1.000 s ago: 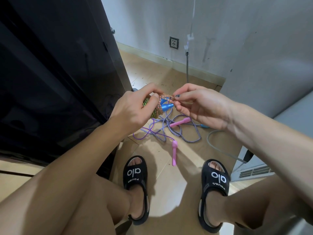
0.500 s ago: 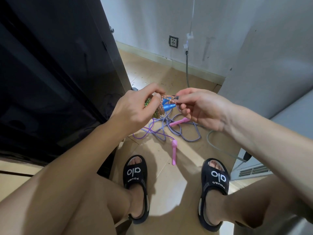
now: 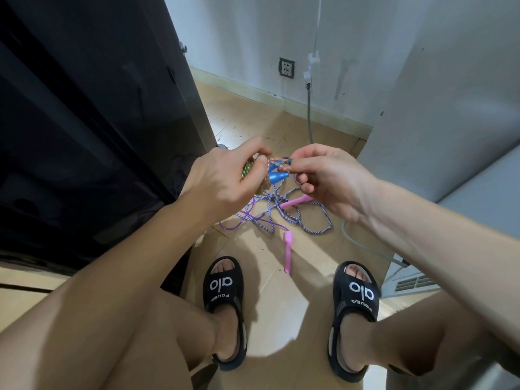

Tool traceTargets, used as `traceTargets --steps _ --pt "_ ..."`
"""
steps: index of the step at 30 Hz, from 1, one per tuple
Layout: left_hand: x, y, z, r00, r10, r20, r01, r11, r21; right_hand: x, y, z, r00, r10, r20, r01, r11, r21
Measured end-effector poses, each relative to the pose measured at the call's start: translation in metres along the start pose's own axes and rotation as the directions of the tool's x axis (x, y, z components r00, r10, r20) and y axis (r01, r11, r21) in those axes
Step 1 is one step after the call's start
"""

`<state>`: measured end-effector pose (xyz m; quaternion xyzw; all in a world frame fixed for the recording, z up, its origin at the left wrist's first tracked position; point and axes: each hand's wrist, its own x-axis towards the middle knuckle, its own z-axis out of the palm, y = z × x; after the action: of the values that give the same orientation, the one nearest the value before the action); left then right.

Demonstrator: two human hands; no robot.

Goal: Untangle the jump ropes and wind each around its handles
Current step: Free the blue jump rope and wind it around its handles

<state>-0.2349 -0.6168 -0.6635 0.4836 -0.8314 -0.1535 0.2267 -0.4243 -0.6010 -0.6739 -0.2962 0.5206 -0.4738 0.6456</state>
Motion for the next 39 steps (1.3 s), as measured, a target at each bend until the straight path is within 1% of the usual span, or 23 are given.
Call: traceTargets --steps 4,8,11,14,16,18,19,21,23,24,27,29,33,36,39 --pt "0.000 0.002 0.003 0.999 -0.015 -0.049 0.017 0.999 0.045 0.000 0.003 0.002 0.999 -0.022 -0.032 0.021 1.000 -0.018" --pt "0.002 0.000 0.002 0.997 -0.009 -0.075 0.011 0.999 0.032 0.002 0.003 0.003 0.999 0.025 -0.044 -0.024 0.999 0.032" --pt "0.002 0.001 0.004 0.995 -0.020 -0.097 0.024 0.999 0.041 0.002 0.006 0.004 0.998 0.029 -0.048 -0.032 0.998 -0.047" --pt "0.002 0.001 0.005 0.994 -0.033 -0.105 0.039 0.997 0.059 0.001 0.007 0.005 0.998 0.014 -0.056 -0.017 0.998 -0.054" --pt "0.003 0.001 0.005 0.994 -0.039 -0.107 0.045 0.997 0.059 -0.001 0.005 0.004 0.999 -0.005 -0.045 0.003 0.999 -0.049" --pt "0.003 0.001 0.003 0.994 -0.049 -0.100 0.056 0.997 0.061 -0.005 0.005 0.006 0.998 -0.058 -0.025 0.055 0.991 -0.121" --pt "0.003 0.001 0.003 0.994 -0.055 -0.095 0.061 0.996 0.061 -0.007 0.005 0.007 0.994 -0.111 -0.022 0.106 0.980 -0.170" --pt "0.004 0.002 0.002 0.994 -0.068 -0.083 0.073 0.995 0.066 -0.009 0.005 0.009 0.966 -0.258 -0.017 0.241 0.920 -0.308" --pt "0.004 0.004 0.002 0.995 -0.083 -0.056 0.087 0.993 0.076 -0.009 0.006 0.008 0.927 -0.374 0.015 0.333 0.805 -0.491" --pt "0.003 0.005 0.002 0.995 -0.089 -0.041 0.092 0.992 0.088 -0.008 0.007 0.007 0.915 -0.403 0.032 0.352 0.755 -0.554" --pt "0.002 0.005 0.002 0.995 -0.092 -0.026 0.095 0.989 0.116 -0.006 0.009 0.005 0.895 -0.442 0.064 0.378 0.672 -0.637" --pt "0.002 0.004 0.002 0.996 -0.085 -0.041 0.088 0.992 0.087 -0.006 0.009 0.005 0.883 -0.464 0.071 0.396 0.655 -0.644" --pt "0.004 0.003 0.003 0.995 -0.082 -0.058 0.085 0.996 0.036 -0.006 0.010 0.007 0.878 -0.476 0.051 0.394 0.657 -0.643" --pt "0.004 0.004 0.005 0.994 -0.083 -0.069 0.087 0.995 0.058 -0.004 0.014 0.009 0.900 -0.436 0.001 0.323 0.665 -0.673" --pt "0.005 0.005 0.006 0.993 -0.091 -0.078 0.097 0.991 0.089 -0.003 0.013 0.012 0.918 -0.395 -0.046 0.271 0.707 -0.653"
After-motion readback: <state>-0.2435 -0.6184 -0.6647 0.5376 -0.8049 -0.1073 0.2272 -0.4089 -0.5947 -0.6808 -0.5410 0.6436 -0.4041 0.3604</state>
